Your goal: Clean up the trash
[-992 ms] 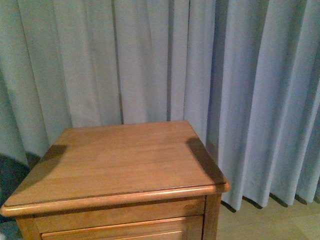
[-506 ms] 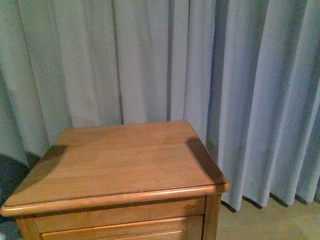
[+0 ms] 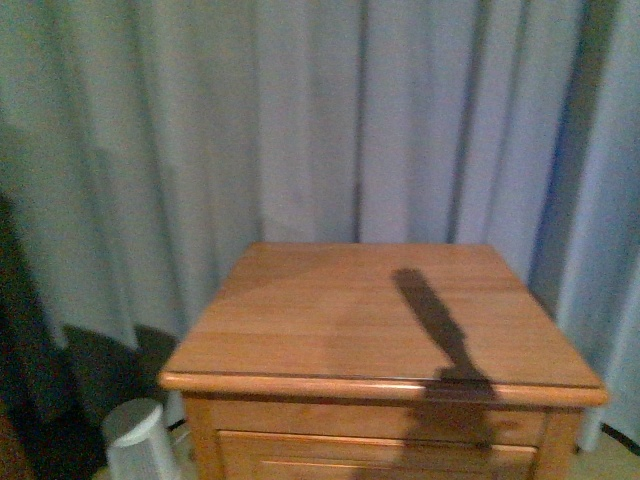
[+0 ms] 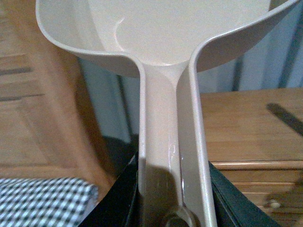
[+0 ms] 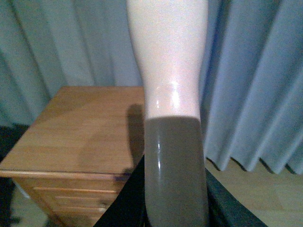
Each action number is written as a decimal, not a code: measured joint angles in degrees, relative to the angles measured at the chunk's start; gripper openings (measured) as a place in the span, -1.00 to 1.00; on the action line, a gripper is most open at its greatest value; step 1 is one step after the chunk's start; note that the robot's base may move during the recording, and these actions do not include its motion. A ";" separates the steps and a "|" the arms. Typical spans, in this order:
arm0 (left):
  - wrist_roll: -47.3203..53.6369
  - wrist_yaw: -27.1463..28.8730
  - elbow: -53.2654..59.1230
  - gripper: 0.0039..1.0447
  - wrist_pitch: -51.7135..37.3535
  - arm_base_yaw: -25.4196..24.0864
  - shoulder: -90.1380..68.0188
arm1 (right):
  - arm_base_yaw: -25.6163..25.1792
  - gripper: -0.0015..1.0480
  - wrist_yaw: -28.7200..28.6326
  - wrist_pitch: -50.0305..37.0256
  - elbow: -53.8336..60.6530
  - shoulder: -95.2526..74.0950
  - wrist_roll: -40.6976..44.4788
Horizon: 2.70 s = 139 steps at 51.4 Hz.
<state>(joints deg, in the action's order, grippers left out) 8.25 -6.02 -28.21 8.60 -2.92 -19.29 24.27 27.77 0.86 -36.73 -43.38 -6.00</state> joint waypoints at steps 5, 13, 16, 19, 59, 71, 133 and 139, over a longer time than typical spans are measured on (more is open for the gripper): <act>-0.04 0.24 0.07 -0.48 0.04 -0.02 0.17 | 0.26 -0.63 -0.39 0.02 0.04 -0.28 0.02; -0.04 0.20 0.13 -0.48 0.04 -0.02 0.15 | 0.28 -0.63 -0.46 0.04 0.39 -0.28 0.04; -0.02 -0.02 0.13 -0.48 0.04 0.04 0.09 | 0.20 -0.63 0.13 0.04 0.39 -0.28 0.00; -0.04 0.02 0.13 -0.48 0.04 0.04 0.17 | 0.22 -0.63 -0.15 0.04 0.39 -0.17 0.02; -0.07 0.04 0.26 -0.48 0.04 0.13 0.11 | 0.20 -0.63 -0.15 0.04 0.50 -0.15 0.02; -0.13 0.02 0.35 -0.48 0.04 0.15 -0.07 | 0.24 -0.63 -0.17 0.04 0.61 -0.13 0.02; 19.89 -30.64 -12.13 -0.49 10.97 -25.33 -29.81 | 0.22 -0.63 -0.17 0.07 0.63 -0.17 0.02; 26.97 -29.75 -13.35 -0.49 5.64 -25.59 -37.99 | 0.22 -0.63 -0.17 0.07 0.63 -0.17 0.04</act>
<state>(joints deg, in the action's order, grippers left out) 35.22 -35.77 -41.56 14.24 -28.51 -57.28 24.49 27.59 0.93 -36.10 -43.55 -5.96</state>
